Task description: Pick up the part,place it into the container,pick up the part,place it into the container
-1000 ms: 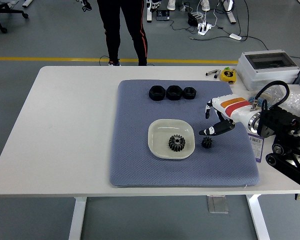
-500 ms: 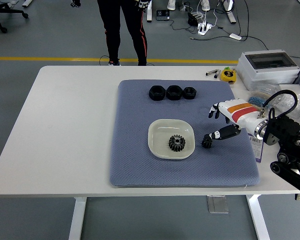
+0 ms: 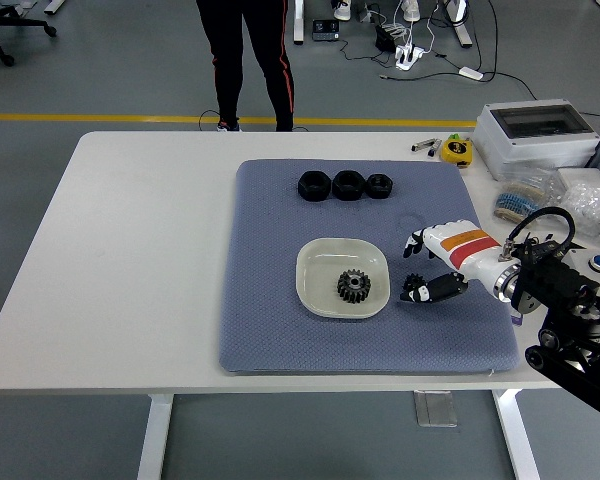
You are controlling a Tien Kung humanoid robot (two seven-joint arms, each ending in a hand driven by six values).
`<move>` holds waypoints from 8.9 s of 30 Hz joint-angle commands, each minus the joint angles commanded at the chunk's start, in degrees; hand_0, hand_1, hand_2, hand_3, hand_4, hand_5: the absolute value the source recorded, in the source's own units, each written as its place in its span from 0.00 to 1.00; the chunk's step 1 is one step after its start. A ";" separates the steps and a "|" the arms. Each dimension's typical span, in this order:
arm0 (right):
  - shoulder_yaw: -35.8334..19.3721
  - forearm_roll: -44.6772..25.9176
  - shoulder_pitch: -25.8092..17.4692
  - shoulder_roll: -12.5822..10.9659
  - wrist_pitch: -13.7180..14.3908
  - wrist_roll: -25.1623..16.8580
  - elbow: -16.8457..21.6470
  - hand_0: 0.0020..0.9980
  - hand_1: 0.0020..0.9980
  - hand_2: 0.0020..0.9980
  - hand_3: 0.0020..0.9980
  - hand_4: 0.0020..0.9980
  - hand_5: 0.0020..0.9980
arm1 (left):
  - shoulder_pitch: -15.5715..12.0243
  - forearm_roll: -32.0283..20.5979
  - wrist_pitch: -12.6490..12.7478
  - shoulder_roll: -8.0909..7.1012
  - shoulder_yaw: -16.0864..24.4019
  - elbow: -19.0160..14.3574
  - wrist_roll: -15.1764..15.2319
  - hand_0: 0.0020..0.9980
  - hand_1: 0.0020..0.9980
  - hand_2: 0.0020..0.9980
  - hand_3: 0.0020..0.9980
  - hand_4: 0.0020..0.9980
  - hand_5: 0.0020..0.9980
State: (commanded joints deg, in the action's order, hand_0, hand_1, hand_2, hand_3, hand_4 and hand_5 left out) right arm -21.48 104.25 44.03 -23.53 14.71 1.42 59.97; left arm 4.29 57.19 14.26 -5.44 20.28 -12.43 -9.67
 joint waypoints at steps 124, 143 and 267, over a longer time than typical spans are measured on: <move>-8.29 2.31 -3.63 -2.74 -3.38 2.04 4.31 0.38 0.56 0.68 0.70 1.00 0.49 | -0.22 7.02 -1.69 -0.18 4.86 0.04 -1.08 0.64 0.63 0.66 0.61 0.61 0.66; -3.29 -1.74 -2.12 0.34 -2.37 0.17 -1.23 0.43 0.56 0.66 0.62 1.00 0.47 | 0.04 7.34 -1.51 0.04 4.75 0.00 -1.15 0.64 0.63 0.67 0.61 0.61 0.66; 0.93 1.75 0.65 4.81 2.34 0.81 6.47 0.03 0.15 0.33 0.49 0.90 0.46 | 0.14 10.99 -2.77 -0.62 6.07 -0.32 -2.13 0.64 0.63 0.67 0.61 0.61 0.65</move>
State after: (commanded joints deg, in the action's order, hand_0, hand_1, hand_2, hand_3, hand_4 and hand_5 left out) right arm -20.55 106.00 44.68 -18.72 17.05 2.23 66.45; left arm 4.43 68.18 11.48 -6.06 26.35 -12.76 -11.79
